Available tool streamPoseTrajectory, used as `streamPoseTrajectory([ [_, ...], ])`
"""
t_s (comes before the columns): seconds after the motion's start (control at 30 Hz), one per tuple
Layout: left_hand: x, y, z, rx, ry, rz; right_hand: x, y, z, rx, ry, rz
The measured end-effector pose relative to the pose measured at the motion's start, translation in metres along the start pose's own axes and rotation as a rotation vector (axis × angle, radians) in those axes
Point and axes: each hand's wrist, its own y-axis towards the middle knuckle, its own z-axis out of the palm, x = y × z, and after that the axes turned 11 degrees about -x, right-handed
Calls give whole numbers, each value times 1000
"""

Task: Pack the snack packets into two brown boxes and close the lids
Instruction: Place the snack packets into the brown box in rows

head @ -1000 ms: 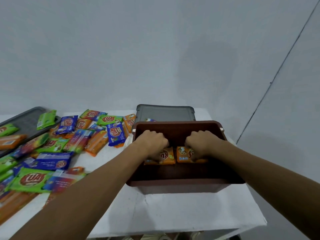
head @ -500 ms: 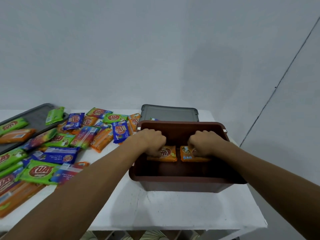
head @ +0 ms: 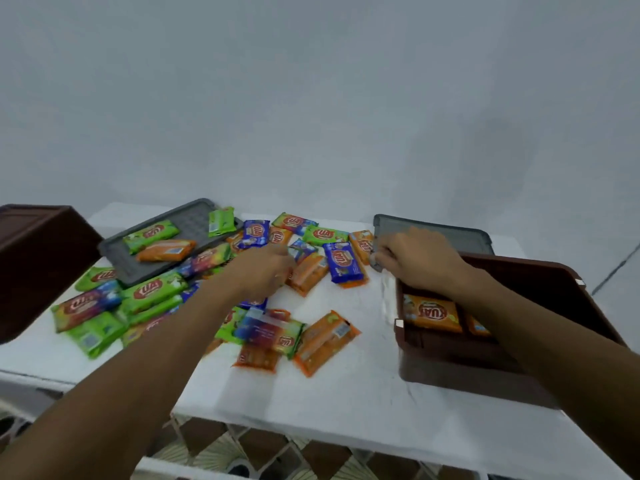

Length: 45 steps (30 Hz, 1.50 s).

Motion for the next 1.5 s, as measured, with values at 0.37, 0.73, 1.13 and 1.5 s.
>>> streamPoseTrajectory([
  [0.37, 80, -40, 36, 123, -96, 35, 81, 65, 77, 349, -110, 186],
  [0.73, 101, -37, 41, -219, -537, -187, 81, 75, 127, 245, 141, 700],
  [1.13, 84, 7, 6, -144, -749, -327, 67, 98, 26, 476, 384, 549],
  [1.5, -51, 96, -55, -74, -829, -125, -64, 5, -65, 409, 527, 569],
])
